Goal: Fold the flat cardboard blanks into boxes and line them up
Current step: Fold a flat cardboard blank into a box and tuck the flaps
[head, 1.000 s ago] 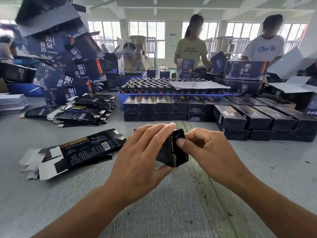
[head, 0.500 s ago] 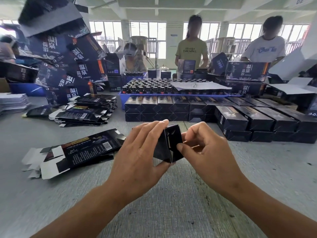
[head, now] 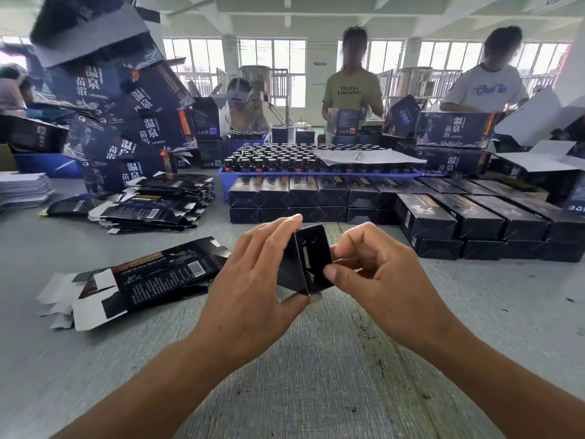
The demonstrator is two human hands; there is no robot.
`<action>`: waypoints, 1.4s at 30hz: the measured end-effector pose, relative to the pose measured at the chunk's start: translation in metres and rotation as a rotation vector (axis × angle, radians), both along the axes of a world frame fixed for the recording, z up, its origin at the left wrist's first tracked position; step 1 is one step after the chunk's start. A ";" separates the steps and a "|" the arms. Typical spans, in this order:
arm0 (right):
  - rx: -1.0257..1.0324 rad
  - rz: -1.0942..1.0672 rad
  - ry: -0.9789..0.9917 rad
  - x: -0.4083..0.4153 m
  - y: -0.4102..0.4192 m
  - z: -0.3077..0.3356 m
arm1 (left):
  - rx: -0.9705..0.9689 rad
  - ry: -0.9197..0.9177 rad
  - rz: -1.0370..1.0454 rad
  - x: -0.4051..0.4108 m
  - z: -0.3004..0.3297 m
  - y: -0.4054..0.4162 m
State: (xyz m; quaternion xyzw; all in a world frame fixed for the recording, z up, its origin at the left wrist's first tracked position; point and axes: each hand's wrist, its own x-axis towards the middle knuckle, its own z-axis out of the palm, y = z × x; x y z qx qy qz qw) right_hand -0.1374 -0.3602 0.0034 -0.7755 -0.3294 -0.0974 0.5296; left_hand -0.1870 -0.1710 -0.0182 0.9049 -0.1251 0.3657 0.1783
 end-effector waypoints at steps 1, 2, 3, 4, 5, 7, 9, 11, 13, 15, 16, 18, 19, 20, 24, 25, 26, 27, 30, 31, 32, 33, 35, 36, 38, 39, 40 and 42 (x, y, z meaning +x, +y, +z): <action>-0.018 -0.007 -0.029 -0.001 0.000 0.000 | 0.020 -0.003 0.006 0.000 0.000 0.000; -0.025 0.004 -0.044 -0.001 0.000 0.001 | 0.034 -0.006 0.010 0.000 0.001 0.001; -0.022 0.027 -0.046 -0.001 -0.001 0.002 | 0.036 -0.006 0.011 0.000 0.002 0.002; -0.008 0.055 -0.035 0.000 -0.002 0.003 | 0.026 -0.002 0.007 0.000 0.004 0.003; 0.014 0.081 -0.016 0.000 -0.003 0.004 | 0.011 0.003 0.003 0.000 0.005 0.004; 0.065 0.111 0.030 0.001 -0.003 0.005 | -0.016 0.004 -0.002 -0.001 0.005 0.005; 0.094 0.104 0.065 0.001 -0.002 0.004 | -0.028 0.004 -0.008 -0.001 0.005 0.005; 0.103 0.071 0.068 0.000 0.000 0.002 | -0.030 -0.002 -0.018 -0.001 0.004 0.005; 0.086 0.034 0.055 -0.001 0.002 0.001 | -0.024 -0.009 -0.022 -0.001 0.004 0.004; 0.057 0.004 0.029 -0.002 0.003 0.000 | -0.013 -0.014 -0.026 -0.001 0.004 0.004; 0.046 -0.005 0.014 -0.002 0.003 -0.001 | -0.009 -0.013 -0.028 -0.001 0.003 0.004; 0.021 -0.016 -0.036 -0.004 0.004 -0.001 | 0.000 -0.011 -0.029 -0.001 0.003 0.004; 0.001 -0.023 -0.073 -0.004 0.004 -0.002 | 0.013 -0.015 -0.024 0.000 0.003 0.004; -0.021 -0.028 -0.107 -0.005 0.004 -0.002 | 0.032 -0.018 -0.018 0.000 0.002 0.004; -0.076 -0.043 -0.173 -0.003 0.004 -0.004 | 0.095 -0.006 -0.008 0.003 0.001 0.003; -0.088 -0.051 -0.196 -0.003 0.004 -0.004 | 0.100 -0.004 -0.007 0.003 0.001 0.003; -0.108 -0.062 -0.239 -0.003 0.004 -0.004 | 0.111 -0.003 -0.004 0.003 0.001 0.003; -0.148 -0.079 -0.298 -0.003 0.004 -0.005 | 0.128 -0.003 -0.001 0.003 0.001 0.002; -0.322 -0.154 -0.481 -0.003 0.005 -0.007 | 0.156 0.004 0.014 0.003 0.002 0.000; -0.351 -0.172 -0.524 -0.003 0.006 -0.006 | 0.145 0.006 0.017 0.003 0.002 0.000; -0.361 -0.179 -0.554 -0.003 0.006 -0.006 | 0.130 0.003 0.018 0.003 0.002 0.000; -0.360 -0.178 -0.572 -0.002 0.006 -0.005 | 0.116 -0.001 0.018 0.003 0.003 0.000; -0.316 -0.166 -0.515 -0.003 0.007 -0.005 | 0.098 -0.001 0.018 0.002 0.003 0.002; -0.261 -0.154 -0.405 -0.003 0.006 -0.004 | 0.087 0.001 0.017 0.002 0.003 0.003; -0.122 -0.106 -0.125 -0.001 0.005 -0.002 | 0.038 0.006 0.008 0.001 0.003 0.004; -0.067 -0.083 -0.031 0.000 0.004 -0.002 | 0.001 0.011 0.000 0.001 0.003 0.005; -0.027 -0.068 0.017 0.001 0.003 -0.002 | -0.034 0.018 -0.007 0.001 0.003 0.005; 0.027 -0.042 0.057 0.000 0.004 -0.001 | -0.065 0.034 -0.017 0.002 0.004 0.006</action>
